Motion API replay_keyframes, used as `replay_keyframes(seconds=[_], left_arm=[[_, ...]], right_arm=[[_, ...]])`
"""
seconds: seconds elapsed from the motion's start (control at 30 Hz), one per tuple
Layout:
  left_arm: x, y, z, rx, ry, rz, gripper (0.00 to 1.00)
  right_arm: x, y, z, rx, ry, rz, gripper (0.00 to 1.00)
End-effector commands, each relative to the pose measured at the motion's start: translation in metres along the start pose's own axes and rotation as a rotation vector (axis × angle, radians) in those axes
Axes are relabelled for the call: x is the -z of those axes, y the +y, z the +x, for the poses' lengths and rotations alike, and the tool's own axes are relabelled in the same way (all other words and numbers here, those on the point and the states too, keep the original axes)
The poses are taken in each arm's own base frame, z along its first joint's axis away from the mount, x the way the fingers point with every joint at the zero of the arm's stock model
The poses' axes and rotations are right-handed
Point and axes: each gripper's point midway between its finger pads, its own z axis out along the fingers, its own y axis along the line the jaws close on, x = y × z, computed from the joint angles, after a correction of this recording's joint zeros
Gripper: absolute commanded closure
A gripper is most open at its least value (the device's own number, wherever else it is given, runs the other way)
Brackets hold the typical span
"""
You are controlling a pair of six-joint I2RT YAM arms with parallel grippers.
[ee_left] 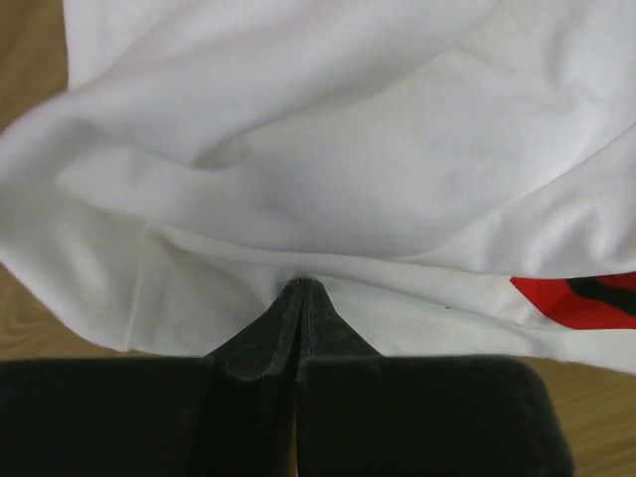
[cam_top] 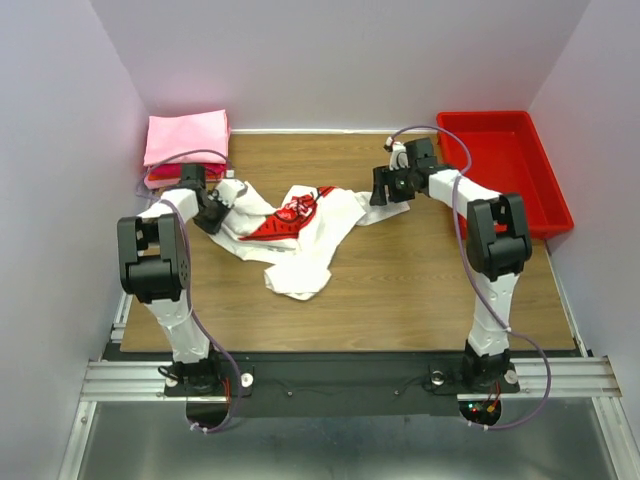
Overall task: Fold and stack the t-shirts
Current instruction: Flatten the tshirt out
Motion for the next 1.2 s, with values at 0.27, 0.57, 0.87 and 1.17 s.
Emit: replay_keyframes(seconds=[0.27, 0.57, 0.87, 1.17], left_arm=[[0.055, 0.022, -0.050, -0.085, -0.162, 0.093, 0.68], [0.115, -0.112, -0.043, -0.299, -0.257, 0.282, 0.62], [0.095, -0.236, -0.013, -0.404, -0.229, 0.343, 0.55], [0.070, -0.279, -0.027, -0.472, -0.193, 0.299, 0.53]], right_arm=[[-0.003, 0.000, 0.039, 0.015, 0.062, -0.020, 0.45], [0.054, 0.016, 0.138, -0.013, 0.203, -0.007, 0.54], [0.110, 0.025, 0.104, 0.050, 0.076, 0.084, 0.44], [0.125, 0.016, 0.119, 0.110, 0.135, 0.141, 0.41]])
